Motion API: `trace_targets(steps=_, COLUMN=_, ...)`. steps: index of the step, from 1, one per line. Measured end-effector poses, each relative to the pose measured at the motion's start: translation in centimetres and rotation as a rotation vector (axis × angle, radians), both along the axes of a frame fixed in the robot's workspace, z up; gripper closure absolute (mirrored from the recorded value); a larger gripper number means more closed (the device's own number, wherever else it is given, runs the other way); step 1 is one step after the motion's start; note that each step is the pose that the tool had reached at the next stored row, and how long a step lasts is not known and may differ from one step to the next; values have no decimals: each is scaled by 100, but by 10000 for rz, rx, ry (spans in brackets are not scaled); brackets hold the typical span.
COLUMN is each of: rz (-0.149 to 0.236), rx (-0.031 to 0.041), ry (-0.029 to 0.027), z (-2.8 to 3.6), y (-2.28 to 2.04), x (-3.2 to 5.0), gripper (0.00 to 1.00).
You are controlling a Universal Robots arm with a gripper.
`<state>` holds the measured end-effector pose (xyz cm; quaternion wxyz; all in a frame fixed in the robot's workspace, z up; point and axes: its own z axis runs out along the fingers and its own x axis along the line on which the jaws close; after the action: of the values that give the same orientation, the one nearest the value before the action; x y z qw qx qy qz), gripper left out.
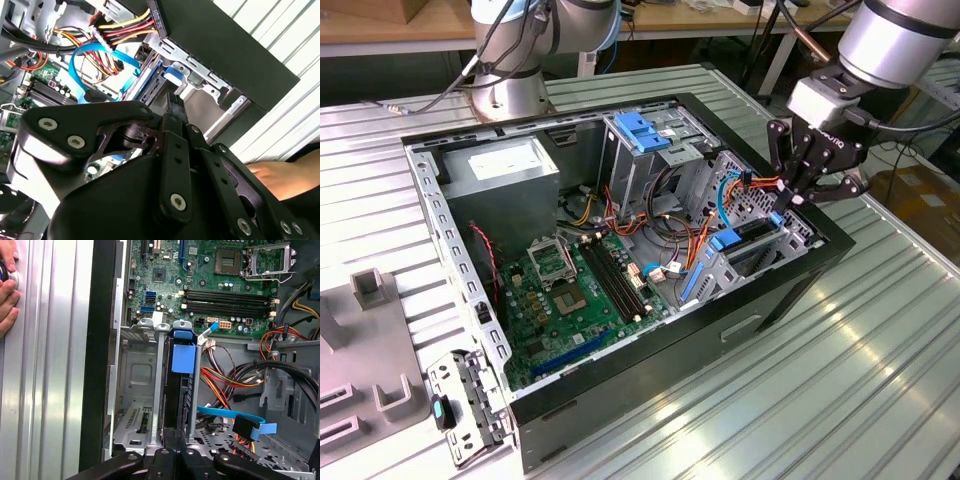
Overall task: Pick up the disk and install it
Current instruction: 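Insert the first disk wire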
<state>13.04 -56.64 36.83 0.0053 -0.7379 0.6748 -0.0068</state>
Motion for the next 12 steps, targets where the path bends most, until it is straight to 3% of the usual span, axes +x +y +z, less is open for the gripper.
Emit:
trace_targets(steps=8, rz=335, rx=2, ry=37, z=43, y=1, x=17, gripper=89)
trace_targets(steps=12, rz=678, rx=0, ry=72, z=63, y=1, x=41, gripper=89)
